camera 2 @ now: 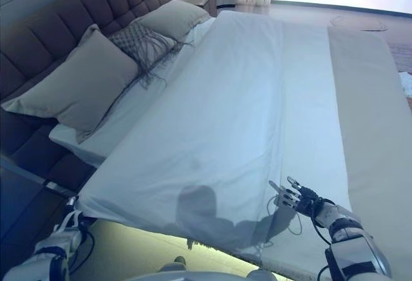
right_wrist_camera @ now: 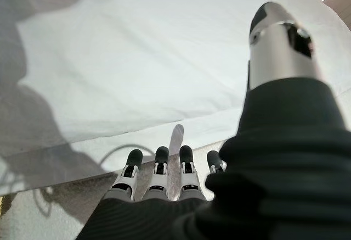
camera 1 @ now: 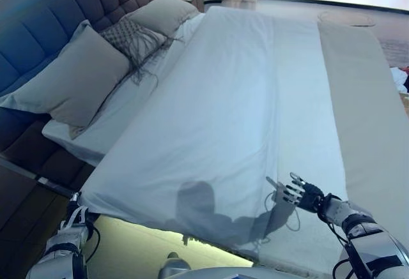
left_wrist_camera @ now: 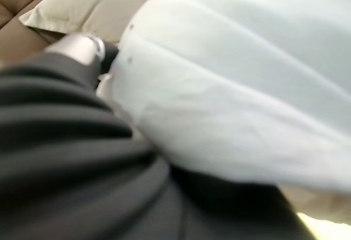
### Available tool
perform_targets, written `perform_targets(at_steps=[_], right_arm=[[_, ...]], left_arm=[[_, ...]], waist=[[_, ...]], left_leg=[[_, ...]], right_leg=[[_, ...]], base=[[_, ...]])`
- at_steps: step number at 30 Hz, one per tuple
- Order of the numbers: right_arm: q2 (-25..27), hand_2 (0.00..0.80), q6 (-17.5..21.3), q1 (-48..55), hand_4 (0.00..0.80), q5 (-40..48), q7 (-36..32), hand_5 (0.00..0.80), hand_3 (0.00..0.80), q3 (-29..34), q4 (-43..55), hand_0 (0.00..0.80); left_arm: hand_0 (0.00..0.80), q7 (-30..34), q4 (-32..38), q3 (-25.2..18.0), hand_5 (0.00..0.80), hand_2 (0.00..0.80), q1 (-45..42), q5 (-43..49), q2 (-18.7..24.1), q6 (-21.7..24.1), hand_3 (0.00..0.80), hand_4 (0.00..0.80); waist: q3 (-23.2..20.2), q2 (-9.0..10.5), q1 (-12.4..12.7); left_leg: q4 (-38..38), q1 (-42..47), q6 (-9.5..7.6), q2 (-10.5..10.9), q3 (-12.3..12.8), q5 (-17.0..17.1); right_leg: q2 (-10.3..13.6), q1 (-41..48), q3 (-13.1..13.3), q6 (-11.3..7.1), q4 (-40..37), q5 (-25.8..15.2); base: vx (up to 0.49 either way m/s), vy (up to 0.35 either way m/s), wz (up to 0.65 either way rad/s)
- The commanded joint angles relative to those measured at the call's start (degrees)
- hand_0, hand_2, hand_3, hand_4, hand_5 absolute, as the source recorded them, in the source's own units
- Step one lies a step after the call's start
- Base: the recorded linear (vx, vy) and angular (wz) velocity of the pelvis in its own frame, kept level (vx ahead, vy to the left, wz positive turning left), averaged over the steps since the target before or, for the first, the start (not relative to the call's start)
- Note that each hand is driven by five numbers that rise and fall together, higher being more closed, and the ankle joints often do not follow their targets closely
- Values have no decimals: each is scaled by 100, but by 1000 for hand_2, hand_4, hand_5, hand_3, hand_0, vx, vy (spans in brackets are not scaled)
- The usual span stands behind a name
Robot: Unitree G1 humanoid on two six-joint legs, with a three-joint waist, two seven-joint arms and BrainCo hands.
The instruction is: Make the bed neatly
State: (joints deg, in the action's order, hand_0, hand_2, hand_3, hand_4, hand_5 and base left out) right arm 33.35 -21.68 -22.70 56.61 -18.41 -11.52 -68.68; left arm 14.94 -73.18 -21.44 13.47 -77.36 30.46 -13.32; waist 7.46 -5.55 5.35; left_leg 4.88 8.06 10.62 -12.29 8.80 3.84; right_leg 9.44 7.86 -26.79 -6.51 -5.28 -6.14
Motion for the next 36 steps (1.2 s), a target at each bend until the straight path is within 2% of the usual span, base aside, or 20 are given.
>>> perform_targets(at_steps=[1,5,14,17,21,22,23,24,25,26,27,28,29,30,31,32,33,34,35,36], right_arm=[[28,0,20,-164,0,-171,-170,0,0,277,-388,0],[51,0,-1,-93,0,-271,-190,0,0,368,-403,0],[154,0,-19,73,0,-279,-178,0,0,536,-428,0],[211,0,107,140,0,-174,-51,0,0,708,-454,0],[98,0,296,161,0,-195,47,0,0,883,-425,0],[51,0,280,143,0,-194,74,0,0,915,-360,0],[36,0,249,126,0,-154,99,0,0,905,-305,0],[32,0,213,123,0,-143,86,0,0,889,-253,0],[18,0,190,154,0,-209,5,0,0,884,-205,0],[34,0,178,179,0,-261,-79,0,0,887,-211,0],[52,0,187,199,0,-329,-187,0,0,903,-265,0],[41,0,186,154,0,-467,-302,0,0,855,-313,0],[-2,0,165,-6,0,-487,-259,0,0,812,-384,0],[-38,0,185,-208,0,-454,-162,0,0,739,-514,0],[-21,0,234,-226,0,-459,-169,0,0,734,-580,0],[13,0,247,-210,0,-489,-163,0,0,774,-650,0],[61,0,249,-201,0,-432,-152,0,0,778,-672,0],[111,0,236,-204,0,-381,-128,0,0,765,-687,0],[164,0,197,-213,0,-458,-185,0,0,754,-734,0],[211,0,161,-224,0,-550,-252,0,0,752,-786,0]], left_arm=[[800,-182,69,-282,800,800,-821,-294,1128,638,800,800],[800,-405,407,-181,800,800,-758,-248,992,711,800,800],[800,-631,826,-123,800,800,-641,-322,1020,837,800,800],[800,-637,917,-96,800,800,-508,-460,1125,777,800,800],[800,-879,1039,-180,800,800,-335,-542,1373,691,800,800],[800,-995,1178,-214,800,800,-362,-599,1417,721,800,800],[800,-1033,1282,-178,800,800,-376,-696,1461,772,800,800],[800,-1073,1342,-116,800,800,-335,-766,1482,854,800,800],[800,-1110,1372,-55,800,800,-231,-804,1494,961,800,800],[800,-1087,1381,7,800,800,-159,-800,1463,1039,800,800],[800,-1042,1397,41,800,800,-122,-773,1379,1127,800,800],[800,-1077,1479,95,800,800,-48,-845,1292,1265,800,800],[800,-1096,1521,106,800,800,79,-836,1252,1328,800,800],[800,-1089,1575,110,800,800,220,-729,1160,1350,800,800],[800,-1076,1592,102,800,800,292,-610,1091,1337,800,800],[800,-1064,1568,106,800,800,382,-417,1005,1369,800,800],[800,-1063,1556,158,800,800,447,-382,961,1417,800,800],[800,-1098,1543,252,800,800,495,-464,910,1538,800,800],[800,-1128,1495,244,800,800,488,-518,906,1652,800,800],[800,-1154,1457,194,800,800,447,-542,919,1730,800,800]], waist=[[68,285,544],[73,289,522],[81,337,467],[153,369,444],[204,420,448],[253,404,461],[273,375,434],[273,348,360],[268,318,239],[269,319,135],[277,342,82],[294,371,151],[331,348,242],[459,367,287],[511,347,286],[548,389,230],[621,436,168],[710,497,108],[745,537,123],[771,535,133]], left_leg=[[-34,-231,-14,50,-90,10],[-34,-195,-35,63,-84,-15],[-101,-76,-93,110,34,-106],[-479,-193,-215,295,44,-357],[-405,-187,-419,721,108,-507],[-305,-98,-492,792,180,-517],[-203,-95,-589,858,171,-454],[-138,-126,-689,932,118,-389],[-82,-198,-793,1017,7,-317],[-56,-279,-799,1101,-138,-241],[-46,-351,-786,1188,-235,-165],[-35,-490,-716,1274,-205,-62],[-11,-655,-620,1233,-132,73],[-21,-926,-448,1226,-58,246],[-36,-1088,-367,1095,268,386],[-87,-1119,-261,954,723,415],[-336,-1102,-241,839,934,351],[-775,-1147,-264,681,897,160],[-1095,-1169,-272,624,530,7],[-1299,-1230,-341,572,377,-23]], right_leg=[[611,399,-166,-464,119,384],[629,404,-128,-474,113,373],[691,437,-43,-515,106,343],[895,405,68,-642,94,182],[1317,130,96,-792,108,-491],[1293,17,83,-772,598,-438],[1150,-116,185,-708,1177,-236],[878,-304,409,-617,1762,15],[424,-518,714,-510,2333,329],[-52,-660,955,-408,2501,535],[-315,-722,1010,-314,2377,563],[-323,-598,739,-209,1966,621],[-290,-389,576,-119,1673,783],[-583,-157,704,63,1225,1034],[-641,-44,596,134,1094,1064],[-597,118,445,146,1033,1208],[-541,152,372,194,1009,1225],[-431,101,314,268,1012,1180],[-325,32,364,296,1043,1158],[-234,-65,295,335,1100,1072]], base=[[-10,48,5],[1,63,7],[-3,91,2],[-47,126,0],[-95,121,-1],[-176,200,-7],[-200,225,-6],[-218,211,-1],[-194,150,8],[-179,94,13],[-189,33,27],[-225,-26,33],[-263,-89,35],[-248,-83,25],[-197,-32,27],[-164,25,39],[-207,80,49],[-255,145,45],[-313,241,22],[-203,281,-14]])
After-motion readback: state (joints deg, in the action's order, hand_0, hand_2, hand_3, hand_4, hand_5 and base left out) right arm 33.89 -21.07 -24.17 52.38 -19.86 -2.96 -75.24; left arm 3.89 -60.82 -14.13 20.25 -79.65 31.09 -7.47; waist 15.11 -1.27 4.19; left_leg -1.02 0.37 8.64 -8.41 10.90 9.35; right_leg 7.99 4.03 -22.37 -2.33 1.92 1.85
